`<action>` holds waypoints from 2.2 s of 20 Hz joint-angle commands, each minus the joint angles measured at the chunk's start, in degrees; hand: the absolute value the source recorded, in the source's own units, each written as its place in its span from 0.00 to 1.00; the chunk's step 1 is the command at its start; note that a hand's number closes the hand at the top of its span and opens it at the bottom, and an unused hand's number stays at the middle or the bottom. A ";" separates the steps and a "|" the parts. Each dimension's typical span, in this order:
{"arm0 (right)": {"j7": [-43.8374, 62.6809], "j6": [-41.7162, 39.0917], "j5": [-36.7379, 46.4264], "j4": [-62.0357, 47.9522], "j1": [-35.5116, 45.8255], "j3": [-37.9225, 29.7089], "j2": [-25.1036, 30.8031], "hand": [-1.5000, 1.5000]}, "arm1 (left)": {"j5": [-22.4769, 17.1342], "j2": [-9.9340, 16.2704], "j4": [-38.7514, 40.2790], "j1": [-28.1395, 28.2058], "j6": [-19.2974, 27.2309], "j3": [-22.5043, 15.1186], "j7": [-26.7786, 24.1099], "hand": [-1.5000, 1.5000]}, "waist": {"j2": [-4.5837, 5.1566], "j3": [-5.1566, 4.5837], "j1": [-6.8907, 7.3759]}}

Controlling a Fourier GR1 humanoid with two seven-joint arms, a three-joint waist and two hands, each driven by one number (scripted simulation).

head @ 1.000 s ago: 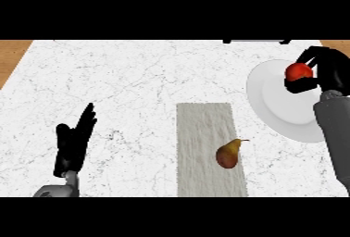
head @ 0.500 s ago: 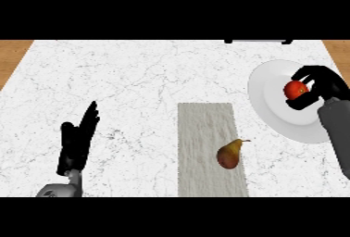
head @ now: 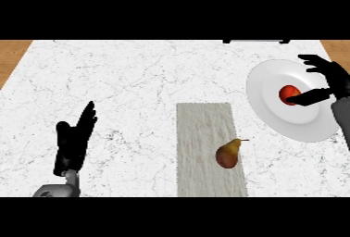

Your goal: Pick the tomato from the placemat and place it in the plate

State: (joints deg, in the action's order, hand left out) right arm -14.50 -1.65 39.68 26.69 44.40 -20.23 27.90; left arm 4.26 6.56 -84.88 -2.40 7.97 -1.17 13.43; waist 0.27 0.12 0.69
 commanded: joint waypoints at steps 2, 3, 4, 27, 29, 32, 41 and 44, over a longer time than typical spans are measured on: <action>-8.78 -1.85 -12.54 2.26 -1.25 -10.29 -1.83 0.00 | 0.85 -0.31 0.23 2.35 1.03 0.06 -1.59 0.50 | -0.48 0.00 -1.20; -9.54 -4.17 -14.55 0.64 0.63 -12.63 1.37 0.00 | -0.03 0.31 -0.59 -0.17 0.19 0.53 0.55 0.50 | 0.00 0.07 -0.40; -9.44 -3.40 -15.77 0.50 -0.12 -13.56 -0.10 0.00 | 0.29 1.16 0.17 1.23 -0.07 1.04 -0.96 0.50 | -0.07 0.00 -0.31; -17.54 -8.88 -23.16 -3.11 -6.31 -9.41 2.84 0.00 | 1.81 -2.19 -0.10 1.94 0.19 0.04 -1.59 0.50 | -0.25 -0.11 -0.35; -21.85 -3.42 -21.00 -9.64 -4.88 -9.55 2.46 0.00 | 0.81 -0.92 3.06 0.78 -1.94 1.06 -4.29 0.50 | 0.17 -0.03 0.51; -20.15 -5.46 -22.38 -9.02 -4.68 -9.10 4.55 0.00 | 1.40 -1.19 -1.45 0.95 -0.98 0.70 0.11 0.50 | 0.00 -0.05 0.24; -24.16 -2.35 -21.58 -14.77 -6.63 -8.85 7.40 0.00 | 1.40 -0.95 -2.13 -0.02 -1.82 0.74 1.87 0.50 | 0.24 0.03 0.80; -22.58 -1.23 -21.83 -14.03 -5.65 -8.29 7.54 0.00 | 2.26 -1.32 -1.64 1.76 -1.18 0.67 -0.80 0.50 | 0.14 0.00 0.63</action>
State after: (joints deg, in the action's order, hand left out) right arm -38.16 -3.92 18.06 12.97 38.04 -28.85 34.46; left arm 6.08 4.96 -85.03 -2.45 6.95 -0.34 13.33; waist 0.48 0.13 1.28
